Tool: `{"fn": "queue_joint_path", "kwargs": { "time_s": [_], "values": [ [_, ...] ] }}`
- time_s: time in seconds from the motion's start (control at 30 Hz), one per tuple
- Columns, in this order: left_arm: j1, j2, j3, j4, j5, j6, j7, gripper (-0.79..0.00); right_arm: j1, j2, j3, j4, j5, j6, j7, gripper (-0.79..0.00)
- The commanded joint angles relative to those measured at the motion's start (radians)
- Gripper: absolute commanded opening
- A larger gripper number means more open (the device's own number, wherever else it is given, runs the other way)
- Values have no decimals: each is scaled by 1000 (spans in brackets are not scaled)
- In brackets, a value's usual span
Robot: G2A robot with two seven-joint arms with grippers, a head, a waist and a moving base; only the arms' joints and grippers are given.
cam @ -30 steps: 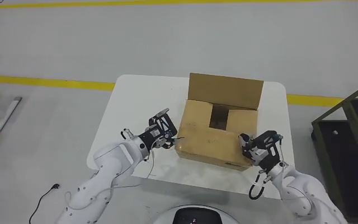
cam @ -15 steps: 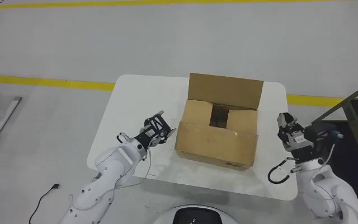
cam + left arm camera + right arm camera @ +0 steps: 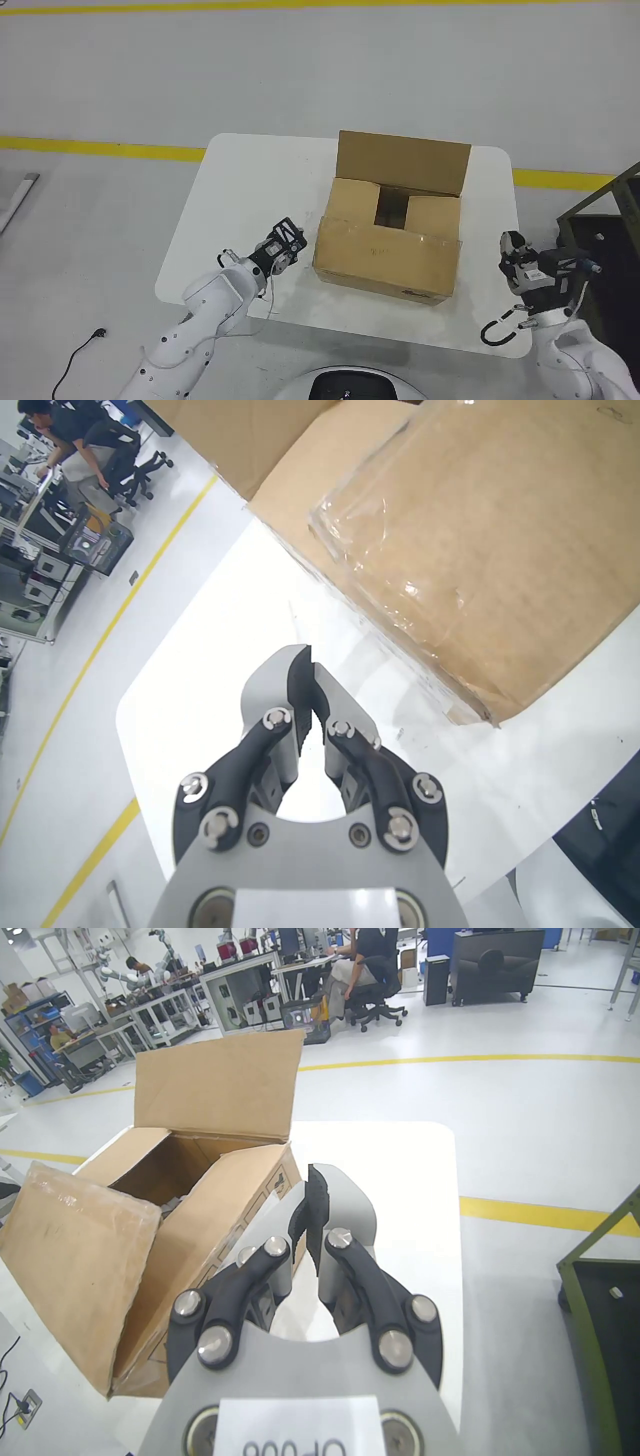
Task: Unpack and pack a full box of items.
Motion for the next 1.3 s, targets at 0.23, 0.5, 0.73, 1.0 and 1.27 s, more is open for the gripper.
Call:
{"fn": "queue_joint_path", "kwargs": {
  "time_s": [0.23, 0.5, 0.73, 1.0, 1.27],
  "values": [
    [-23, -14, 47, 44, 6, -10, 4, -785, 2, -7, -50, 18, -25, -34, 15, -785],
    [-43, -25, 77, 68, -19, -53, 38, -785, 17, -14, -115, 40, -55, -84, 25, -785],
    [-38, -24, 69, 42, -44, -117, 45, -785, 5, -14, -122, 20, -55, -154, 39, -785],
    [38, -6, 0, -74, -120, -200, -16, -785, -65, -11, -60, -42, -16, -205, 64, -785],
    [107, 12, -62, -133, -157, -254, -57, 0, -107, -12, -23, -60, 8, -233, 82, -480]
  ]
}}
